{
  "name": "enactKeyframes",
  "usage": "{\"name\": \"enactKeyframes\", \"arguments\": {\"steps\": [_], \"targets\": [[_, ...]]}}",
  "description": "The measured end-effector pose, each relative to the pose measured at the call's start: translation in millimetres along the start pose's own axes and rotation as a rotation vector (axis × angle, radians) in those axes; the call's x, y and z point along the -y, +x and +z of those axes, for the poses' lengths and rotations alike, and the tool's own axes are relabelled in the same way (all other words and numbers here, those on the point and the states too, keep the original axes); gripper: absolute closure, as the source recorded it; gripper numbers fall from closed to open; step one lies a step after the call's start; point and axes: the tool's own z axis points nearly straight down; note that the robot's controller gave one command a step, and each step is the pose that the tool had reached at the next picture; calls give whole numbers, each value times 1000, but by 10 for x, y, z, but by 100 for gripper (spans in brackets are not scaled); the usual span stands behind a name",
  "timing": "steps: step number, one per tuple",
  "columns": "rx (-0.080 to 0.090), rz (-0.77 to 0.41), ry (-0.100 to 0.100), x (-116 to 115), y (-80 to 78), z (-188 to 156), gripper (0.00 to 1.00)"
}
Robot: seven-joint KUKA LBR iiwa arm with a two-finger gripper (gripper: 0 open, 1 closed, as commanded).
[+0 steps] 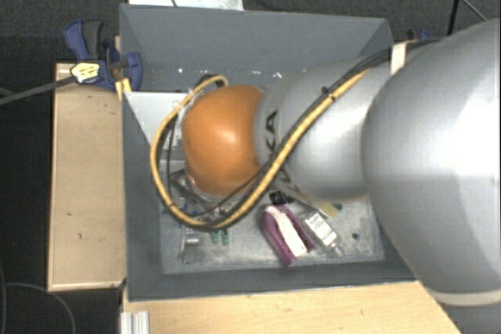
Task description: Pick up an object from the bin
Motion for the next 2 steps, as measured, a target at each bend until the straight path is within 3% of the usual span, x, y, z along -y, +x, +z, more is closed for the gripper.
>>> {"name": "enactKeyframes", "arguments": {"steps": [1, 2], "targets": [[6, -590, 3, 560, -74, -170, 0], [7, -620, -2, 204, -466, 706, 0]]}}
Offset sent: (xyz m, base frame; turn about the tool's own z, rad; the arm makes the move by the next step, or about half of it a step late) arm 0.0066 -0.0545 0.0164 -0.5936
